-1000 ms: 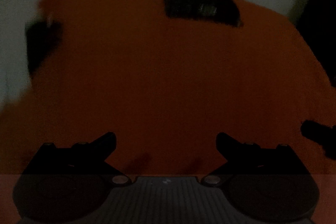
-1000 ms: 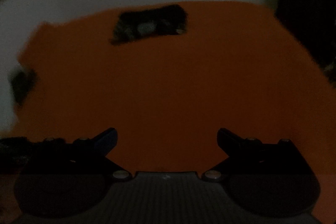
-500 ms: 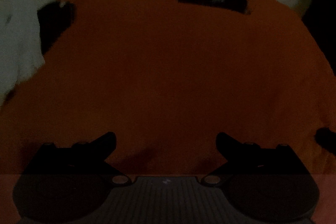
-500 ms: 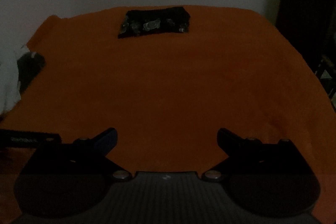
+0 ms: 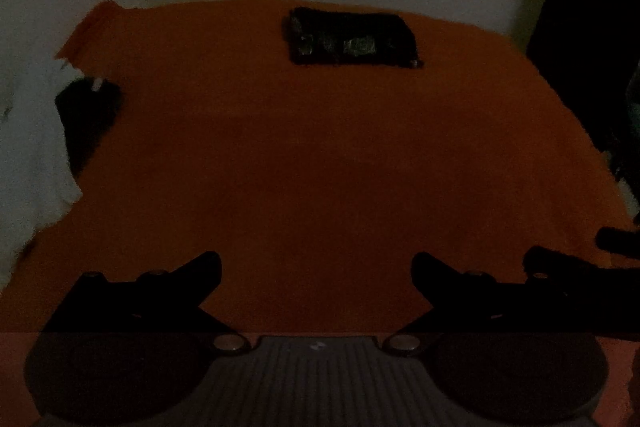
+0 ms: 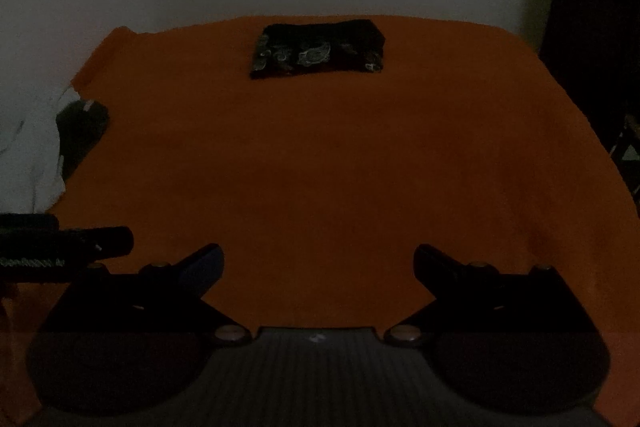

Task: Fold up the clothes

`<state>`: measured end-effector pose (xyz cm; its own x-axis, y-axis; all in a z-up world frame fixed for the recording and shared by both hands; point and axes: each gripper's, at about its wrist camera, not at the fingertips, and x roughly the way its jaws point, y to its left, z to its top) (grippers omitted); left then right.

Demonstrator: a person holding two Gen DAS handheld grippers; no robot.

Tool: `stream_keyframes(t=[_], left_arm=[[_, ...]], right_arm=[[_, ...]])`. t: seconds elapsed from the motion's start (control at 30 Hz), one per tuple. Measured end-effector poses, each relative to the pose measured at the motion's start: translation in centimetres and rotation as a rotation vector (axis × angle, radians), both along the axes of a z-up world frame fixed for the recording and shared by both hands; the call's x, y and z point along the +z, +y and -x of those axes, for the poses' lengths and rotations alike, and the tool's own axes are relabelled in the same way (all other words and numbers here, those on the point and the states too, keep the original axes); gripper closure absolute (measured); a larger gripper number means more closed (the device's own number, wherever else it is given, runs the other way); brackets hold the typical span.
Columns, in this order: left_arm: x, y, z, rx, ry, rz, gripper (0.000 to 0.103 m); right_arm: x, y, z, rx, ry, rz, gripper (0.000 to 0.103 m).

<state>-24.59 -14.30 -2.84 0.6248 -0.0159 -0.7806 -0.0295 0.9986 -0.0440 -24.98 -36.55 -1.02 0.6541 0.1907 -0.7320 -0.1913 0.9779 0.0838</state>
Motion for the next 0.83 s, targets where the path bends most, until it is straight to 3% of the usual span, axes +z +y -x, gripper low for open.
stream_keyframes(t=[0.3,0.83], left_arm=[[0.9,-1.3,0.9,-0.025,0.016,-0.078,0.0],[0.9,-0.4,1.5,-0.026,0.019,-0.07,0.0]], right_arm=[[0.5,0.7,0.6,0.002,0.022,-0.018,0.0],[0.7,1.6,1.2,0.013,0.032,-0.02,0.0]])
